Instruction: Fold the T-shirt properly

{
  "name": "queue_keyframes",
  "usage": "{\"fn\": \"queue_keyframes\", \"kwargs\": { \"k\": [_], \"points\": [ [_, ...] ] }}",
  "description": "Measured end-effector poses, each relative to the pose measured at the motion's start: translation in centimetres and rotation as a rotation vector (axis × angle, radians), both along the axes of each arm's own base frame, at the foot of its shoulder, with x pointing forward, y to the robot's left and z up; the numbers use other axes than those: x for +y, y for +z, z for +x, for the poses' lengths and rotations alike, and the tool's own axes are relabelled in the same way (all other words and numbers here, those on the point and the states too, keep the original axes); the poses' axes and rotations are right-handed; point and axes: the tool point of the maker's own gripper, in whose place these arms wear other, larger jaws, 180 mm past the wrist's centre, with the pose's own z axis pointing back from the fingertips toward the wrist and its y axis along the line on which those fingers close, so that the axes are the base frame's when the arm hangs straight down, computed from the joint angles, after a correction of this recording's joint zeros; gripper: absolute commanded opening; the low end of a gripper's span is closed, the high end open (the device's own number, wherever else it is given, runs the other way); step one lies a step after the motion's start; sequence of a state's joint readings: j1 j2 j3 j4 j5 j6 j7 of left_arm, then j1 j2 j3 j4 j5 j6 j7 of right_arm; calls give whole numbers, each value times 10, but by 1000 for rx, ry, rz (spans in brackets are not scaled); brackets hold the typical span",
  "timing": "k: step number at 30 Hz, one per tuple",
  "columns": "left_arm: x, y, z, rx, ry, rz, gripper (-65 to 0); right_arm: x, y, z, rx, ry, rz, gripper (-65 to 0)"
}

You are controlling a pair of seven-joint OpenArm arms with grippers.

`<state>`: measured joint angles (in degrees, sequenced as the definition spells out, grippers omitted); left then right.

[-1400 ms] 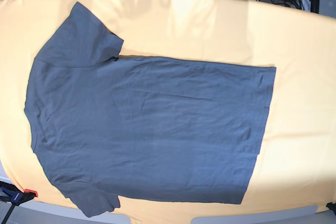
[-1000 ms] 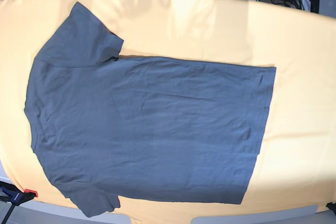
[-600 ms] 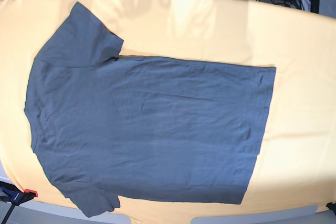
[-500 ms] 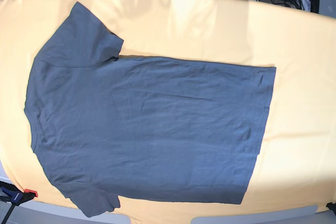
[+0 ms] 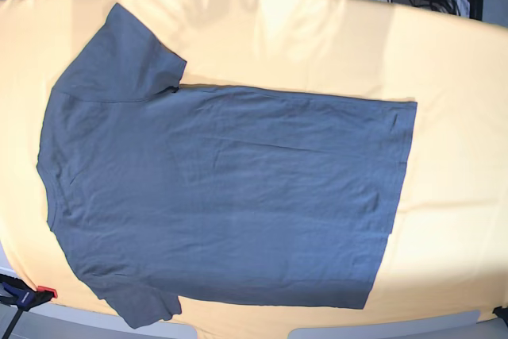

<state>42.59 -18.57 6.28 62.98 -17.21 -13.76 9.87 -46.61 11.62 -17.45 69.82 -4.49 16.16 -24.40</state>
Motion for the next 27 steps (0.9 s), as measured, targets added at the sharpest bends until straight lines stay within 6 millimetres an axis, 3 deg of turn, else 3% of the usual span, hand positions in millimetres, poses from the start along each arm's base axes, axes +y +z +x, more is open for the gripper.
{"fn": "queue_keyframes", "kwargs": {
  "k": [3, 8, 13, 18, 22, 27],
  "points": [
    [4, 32, -5, -19, -67, 9, -650, -10, 37, 2, -68, 23, -16, -650],
    [-6, 88, 1, -55, -216, -26, -650, -25, 97, 33, -197, 29, -79, -650],
    [3, 142, 37, -166, -272, -5, -650, -34, 149, 53, -298, 108, -141, -650],
    [8, 191, 76, -296, -320, 22, -650, -54, 187, 125, -572, 174, -266, -650],
    [15, 219, 108, -411, -344, 71, -650, -61, 210, 154, -691, 197, -333, -650],
    [19, 242, 134, -500, -370, 119, -650, -73, 236, 185, -860, 244, -455, -650]
  ]
}}
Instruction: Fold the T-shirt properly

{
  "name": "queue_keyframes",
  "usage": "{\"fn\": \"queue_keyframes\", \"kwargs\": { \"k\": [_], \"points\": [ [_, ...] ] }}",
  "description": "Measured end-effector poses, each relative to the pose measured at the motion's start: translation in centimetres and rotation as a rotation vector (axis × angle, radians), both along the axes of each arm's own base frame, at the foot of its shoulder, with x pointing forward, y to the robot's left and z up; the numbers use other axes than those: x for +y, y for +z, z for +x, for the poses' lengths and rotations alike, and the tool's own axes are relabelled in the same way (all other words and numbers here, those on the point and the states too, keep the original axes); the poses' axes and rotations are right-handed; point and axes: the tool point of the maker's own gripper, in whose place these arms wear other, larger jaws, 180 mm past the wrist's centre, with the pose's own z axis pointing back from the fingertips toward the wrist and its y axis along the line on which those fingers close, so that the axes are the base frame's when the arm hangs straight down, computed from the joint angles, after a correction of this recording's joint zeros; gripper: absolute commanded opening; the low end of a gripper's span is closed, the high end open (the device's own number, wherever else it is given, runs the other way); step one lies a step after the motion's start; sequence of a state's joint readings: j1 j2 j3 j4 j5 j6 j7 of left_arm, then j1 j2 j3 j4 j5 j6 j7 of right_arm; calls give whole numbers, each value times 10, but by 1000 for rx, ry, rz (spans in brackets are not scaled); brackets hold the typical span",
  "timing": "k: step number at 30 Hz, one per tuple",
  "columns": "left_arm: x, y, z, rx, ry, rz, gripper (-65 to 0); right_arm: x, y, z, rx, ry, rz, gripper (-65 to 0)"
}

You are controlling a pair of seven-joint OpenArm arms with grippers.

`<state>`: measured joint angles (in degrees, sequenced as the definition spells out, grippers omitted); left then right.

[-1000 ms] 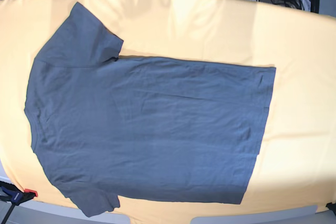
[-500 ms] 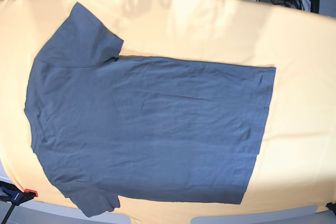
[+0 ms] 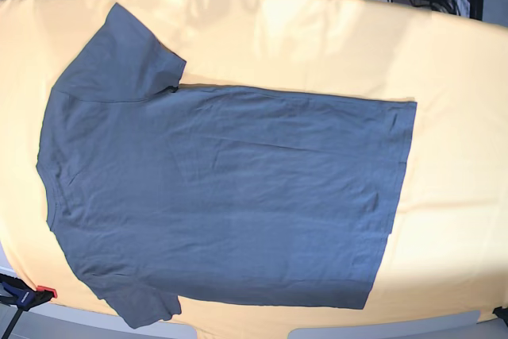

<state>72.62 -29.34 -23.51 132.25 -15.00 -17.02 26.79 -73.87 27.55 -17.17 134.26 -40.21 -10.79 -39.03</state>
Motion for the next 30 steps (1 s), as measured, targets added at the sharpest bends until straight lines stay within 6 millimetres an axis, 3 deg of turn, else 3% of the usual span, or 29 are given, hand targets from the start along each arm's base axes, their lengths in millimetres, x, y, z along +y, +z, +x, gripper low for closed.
{"fn": "queue_keyframes", "kwargs": {
  "k": [2, 4, 6, 9, 13, 17, 18, 22, 24, 30],
  "points": [
    [-1, 11, 20, -81, -22, 12, -650, -1, 4, 6, -28, 30, -32, -650],
    [0, 19, 41, -159, -35, 24, -650, 3, 9, 25, -101, 76, -47, -650],
    [1, 21, 54, -196, -70, 39, -650, 18, 14, 49, -184, 146, 3, -650],
    [0, 25, 74, -251, -145, 39, -650, 44, 5, 67, -166, 195, 149, -650],
    [24, 25, 110, -350, -226, 146, -650, 50, 21, 114, -302, 206, 185, -650],
    [38, 23, 134, -411, -336, 131, -650, 55, 25, 125, -321, 215, 217, -650],
    [42, 20, 139, -413, -365, 123, -623, 55, 27, 129, -334, 219, 216, -650],
    [65, 10, 162, -404, -477, 176, -361, 54, 30, 134, -358, 213, 214, -650],
    [74, 0, 170, -389, -524, 205, -280, 55, 29, 132, -350, 214, 216, -650],
    [71, -29, 187, -368, -664, 246, -270, 55, 29, 133, -352, 214, 216, -650]
  ]
}}
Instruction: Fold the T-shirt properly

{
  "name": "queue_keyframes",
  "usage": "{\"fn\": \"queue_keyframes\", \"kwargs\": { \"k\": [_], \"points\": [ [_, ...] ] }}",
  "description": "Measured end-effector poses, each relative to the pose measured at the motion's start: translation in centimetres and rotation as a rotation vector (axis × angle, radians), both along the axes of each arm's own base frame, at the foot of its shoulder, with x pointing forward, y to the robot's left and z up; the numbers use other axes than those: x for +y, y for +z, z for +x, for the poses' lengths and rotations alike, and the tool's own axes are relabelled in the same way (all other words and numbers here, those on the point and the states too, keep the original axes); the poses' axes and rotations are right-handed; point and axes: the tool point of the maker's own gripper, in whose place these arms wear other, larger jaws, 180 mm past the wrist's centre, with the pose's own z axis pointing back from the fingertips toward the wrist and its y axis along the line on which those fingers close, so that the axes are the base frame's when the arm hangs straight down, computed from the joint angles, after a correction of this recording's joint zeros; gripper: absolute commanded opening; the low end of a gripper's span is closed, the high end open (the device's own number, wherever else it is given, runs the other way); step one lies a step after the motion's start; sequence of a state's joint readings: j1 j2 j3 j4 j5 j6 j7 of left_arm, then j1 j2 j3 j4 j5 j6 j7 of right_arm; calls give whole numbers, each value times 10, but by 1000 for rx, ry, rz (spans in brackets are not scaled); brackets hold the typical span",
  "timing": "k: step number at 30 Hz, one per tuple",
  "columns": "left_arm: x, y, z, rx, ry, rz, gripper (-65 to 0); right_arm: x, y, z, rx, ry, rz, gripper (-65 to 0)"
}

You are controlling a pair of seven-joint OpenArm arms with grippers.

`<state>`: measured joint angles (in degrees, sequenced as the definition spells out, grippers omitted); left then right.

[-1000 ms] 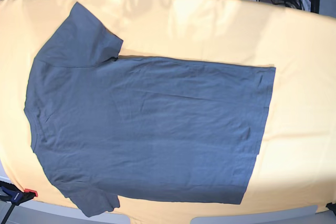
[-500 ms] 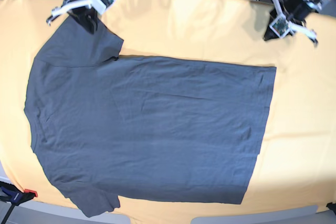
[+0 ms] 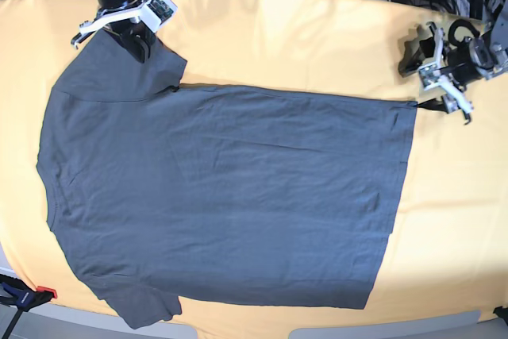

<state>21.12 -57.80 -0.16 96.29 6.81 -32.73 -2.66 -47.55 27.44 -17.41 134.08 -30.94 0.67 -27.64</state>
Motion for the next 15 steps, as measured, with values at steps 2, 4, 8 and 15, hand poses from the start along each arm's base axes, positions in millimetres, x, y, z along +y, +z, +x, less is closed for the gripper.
{"fn": "queue_keyframes", "kwargs": {
  "k": [2, 4, 8, 15],
  "points": [
    [-3, -3, 14, -40, -18, 18, -270, 0, 0, 0, -2, -1, 0, -650],
    [-6, -6, 27, -82, -35, 41, -270, 0, 0, 1, -3, 0, 0, -650],
    [-12, -12, 43, -122, -85, 76, -271, 0, 0, 1, -2, 0, 0, -650],
    [-24, -20, 50, -114, -135, 107, -614, -10, -5, -1, 33, 5, -46, -598]
  ]
}}
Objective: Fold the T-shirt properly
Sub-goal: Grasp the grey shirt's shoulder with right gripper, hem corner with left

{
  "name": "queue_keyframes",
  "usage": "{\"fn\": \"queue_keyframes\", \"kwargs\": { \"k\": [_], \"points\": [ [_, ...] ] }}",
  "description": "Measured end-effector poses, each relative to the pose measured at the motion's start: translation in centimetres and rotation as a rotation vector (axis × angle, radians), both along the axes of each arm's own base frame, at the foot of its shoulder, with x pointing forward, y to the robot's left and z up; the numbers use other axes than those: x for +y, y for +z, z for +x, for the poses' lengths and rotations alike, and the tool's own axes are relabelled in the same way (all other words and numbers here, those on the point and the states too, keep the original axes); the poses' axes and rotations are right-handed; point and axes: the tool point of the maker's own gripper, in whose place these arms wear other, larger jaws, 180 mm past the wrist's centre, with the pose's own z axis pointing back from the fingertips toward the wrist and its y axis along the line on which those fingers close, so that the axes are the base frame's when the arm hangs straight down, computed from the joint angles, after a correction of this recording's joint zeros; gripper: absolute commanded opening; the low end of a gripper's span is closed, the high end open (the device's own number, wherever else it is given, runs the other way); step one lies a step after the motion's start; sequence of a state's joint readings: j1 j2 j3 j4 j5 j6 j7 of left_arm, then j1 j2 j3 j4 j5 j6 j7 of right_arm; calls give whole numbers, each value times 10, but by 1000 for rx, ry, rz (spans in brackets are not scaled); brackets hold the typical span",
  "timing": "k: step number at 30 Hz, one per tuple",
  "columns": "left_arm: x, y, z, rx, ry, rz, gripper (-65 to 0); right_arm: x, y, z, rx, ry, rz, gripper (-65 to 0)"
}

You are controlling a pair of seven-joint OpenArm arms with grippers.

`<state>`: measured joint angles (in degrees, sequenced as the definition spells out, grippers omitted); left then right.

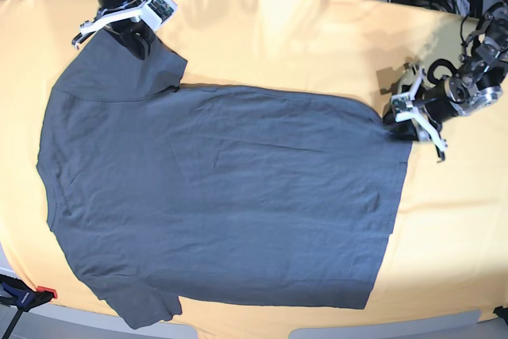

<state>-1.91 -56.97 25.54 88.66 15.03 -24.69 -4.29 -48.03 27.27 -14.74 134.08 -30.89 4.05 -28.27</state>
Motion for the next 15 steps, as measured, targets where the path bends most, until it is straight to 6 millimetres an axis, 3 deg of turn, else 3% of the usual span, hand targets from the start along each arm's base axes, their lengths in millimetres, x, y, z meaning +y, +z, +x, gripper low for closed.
{"fn": "queue_keyframes", "kwargs": {
  "k": [1, 4, 6, 11, 15],
  "points": [
    [-1, 0, 0, 1, -2, 0, -650, -8, 0, 0, 1, -15, -20, -540],
    [4, 0, 5, -12, 19, 23, -650, -39, 2, -1, 8, -87, -61, -370],
    [6, 2, 8, -15, 56, 7, -650, -55, 2, 2, 30, -117, -39, -296],
    [7, 2, 9, -6, 82, -4, -650, -59, 1, 5, 103, -57, 77, -284],
    [7, 2, 9, -6, 83, -3, -650, -74, -28, 3, 188, -48, 51, -284]
  ]
}}
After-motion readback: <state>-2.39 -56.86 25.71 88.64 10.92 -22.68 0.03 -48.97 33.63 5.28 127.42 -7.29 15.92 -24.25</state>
